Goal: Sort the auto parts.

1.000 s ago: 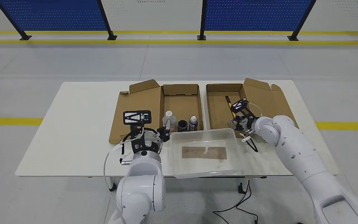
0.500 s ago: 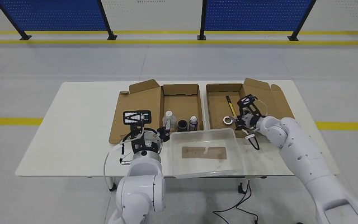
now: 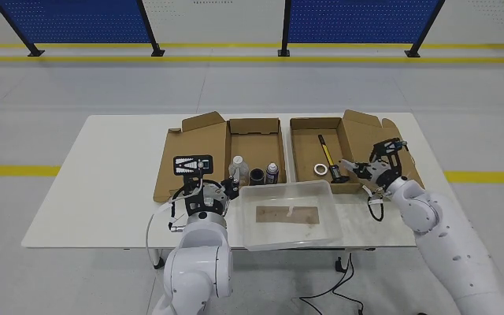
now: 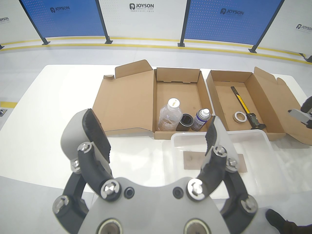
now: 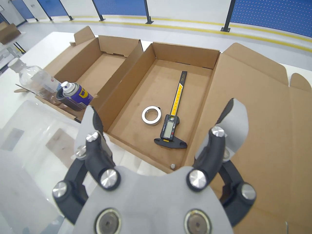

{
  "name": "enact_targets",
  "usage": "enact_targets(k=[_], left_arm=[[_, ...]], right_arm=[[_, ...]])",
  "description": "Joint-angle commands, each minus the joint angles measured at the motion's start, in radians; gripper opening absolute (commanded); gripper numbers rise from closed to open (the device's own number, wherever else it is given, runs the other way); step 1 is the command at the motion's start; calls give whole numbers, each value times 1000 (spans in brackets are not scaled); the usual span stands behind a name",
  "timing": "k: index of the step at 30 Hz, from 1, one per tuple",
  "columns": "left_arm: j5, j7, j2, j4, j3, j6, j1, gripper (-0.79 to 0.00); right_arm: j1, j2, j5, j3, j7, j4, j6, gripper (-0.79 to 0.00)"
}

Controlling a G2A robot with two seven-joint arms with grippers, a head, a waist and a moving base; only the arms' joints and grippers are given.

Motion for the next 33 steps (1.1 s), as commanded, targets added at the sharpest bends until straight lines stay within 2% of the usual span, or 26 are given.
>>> enact_targets(k=[1,10,18,23,33], left_arm=[[0,0,0,0,0,0,0,0],[0,0,0,0,0,0,0,0],[0,0,0,0,0,0,0,0],[0,0,0,0,0,0,0,0],[0,0,0,0,0,0,0,-1]], right_arm=[[-67,10,-15,48,-12,-78,27,0],[-294,27,-13,180,34,-396,175,0],[-390,17,-76,160,116,-620,365,0],[-457,8,-111,139,108,-705,471,0],[-457,8,-111,139,108,-705,471,-1]])
